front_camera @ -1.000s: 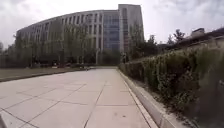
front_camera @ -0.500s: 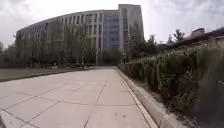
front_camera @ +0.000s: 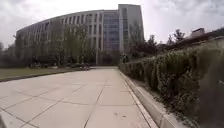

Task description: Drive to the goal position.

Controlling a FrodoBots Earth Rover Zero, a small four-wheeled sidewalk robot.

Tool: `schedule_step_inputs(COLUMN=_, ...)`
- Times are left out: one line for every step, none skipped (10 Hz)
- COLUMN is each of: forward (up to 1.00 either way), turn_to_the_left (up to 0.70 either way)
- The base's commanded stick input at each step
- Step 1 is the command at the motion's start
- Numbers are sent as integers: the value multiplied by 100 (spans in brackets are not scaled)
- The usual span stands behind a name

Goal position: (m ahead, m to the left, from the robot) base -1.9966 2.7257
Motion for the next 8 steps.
schedule_step_inputs(forward=7, turn_to_the_left=0)
schedule_step_inputs(forward=8, turn_to_the_left=0)
schedule_step_inputs(forward=7, turn_to_the_left=0)
schedule_step_inputs(forward=7, turn_to_the_left=0)
schedule_step_inputs(forward=8, turn_to_the_left=0)
schedule_step_inputs(forward=8, turn_to_the_left=0)
schedule_step_inputs(forward=7, turn_to_the_left=0)
schedule_step_inputs(forward=8, turn_to_the_left=0)
